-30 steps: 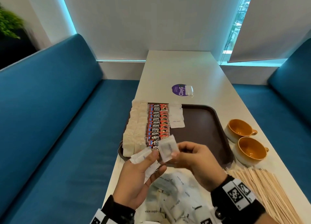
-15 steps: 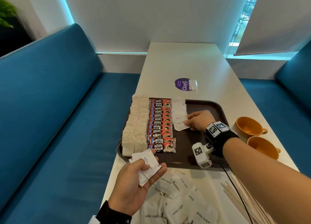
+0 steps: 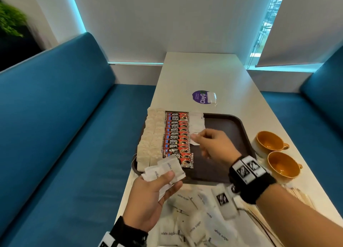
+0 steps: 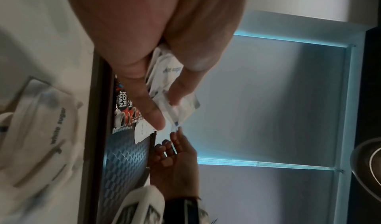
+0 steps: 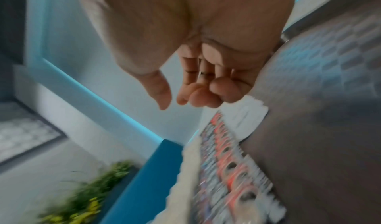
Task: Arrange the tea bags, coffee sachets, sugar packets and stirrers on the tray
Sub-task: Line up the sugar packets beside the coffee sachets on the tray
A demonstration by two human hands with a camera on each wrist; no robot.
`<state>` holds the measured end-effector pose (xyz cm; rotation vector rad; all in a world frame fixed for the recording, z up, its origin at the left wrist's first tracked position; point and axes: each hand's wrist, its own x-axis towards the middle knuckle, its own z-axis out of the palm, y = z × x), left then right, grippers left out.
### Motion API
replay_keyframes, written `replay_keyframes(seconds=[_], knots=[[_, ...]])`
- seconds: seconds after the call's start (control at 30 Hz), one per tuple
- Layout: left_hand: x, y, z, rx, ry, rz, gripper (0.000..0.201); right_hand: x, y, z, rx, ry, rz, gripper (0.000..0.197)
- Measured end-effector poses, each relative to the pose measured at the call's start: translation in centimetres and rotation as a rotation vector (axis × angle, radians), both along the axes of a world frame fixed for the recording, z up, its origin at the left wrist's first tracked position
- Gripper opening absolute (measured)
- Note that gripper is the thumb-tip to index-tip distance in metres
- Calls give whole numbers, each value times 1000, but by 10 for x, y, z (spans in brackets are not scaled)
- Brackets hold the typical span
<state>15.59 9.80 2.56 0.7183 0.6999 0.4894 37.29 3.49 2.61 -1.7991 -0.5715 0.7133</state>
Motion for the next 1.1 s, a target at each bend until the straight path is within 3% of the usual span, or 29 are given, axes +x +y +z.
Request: replay_keyframes(seconds=[0.1, 0.2, 0.33, 0.47, 0.6, 0.77, 0.93, 1.1], knots=[[-1, -5, 8, 2, -23, -4, 33, -55, -32, 10, 145, 205, 125, 37], [-1, -10, 12, -14, -42, -14, 32, -92, -57, 6, 211, 299, 132, 45], [-1, -16, 13, -21, -46, -50, 33, -109, -67, -1, 271, 285, -10, 18], [0, -14, 7, -134, -52, 5, 27, -84, -56, 1, 361, 373, -85, 7], [-5, -3, 2, -226, -43, 119, 38, -14, -30, -9, 201, 205, -205, 6], [-9, 3, -5, -153, 17, 78, 37, 55, -4, -36, -155, 64, -186, 4], [-10, 4, -13, -100, 68, 5, 30, 77, 15, -46, -436, -96, -80, 8], [-9, 4, -17, -40, 99, -1, 31, 75, 25, -47, -506, -180, -89, 15]])
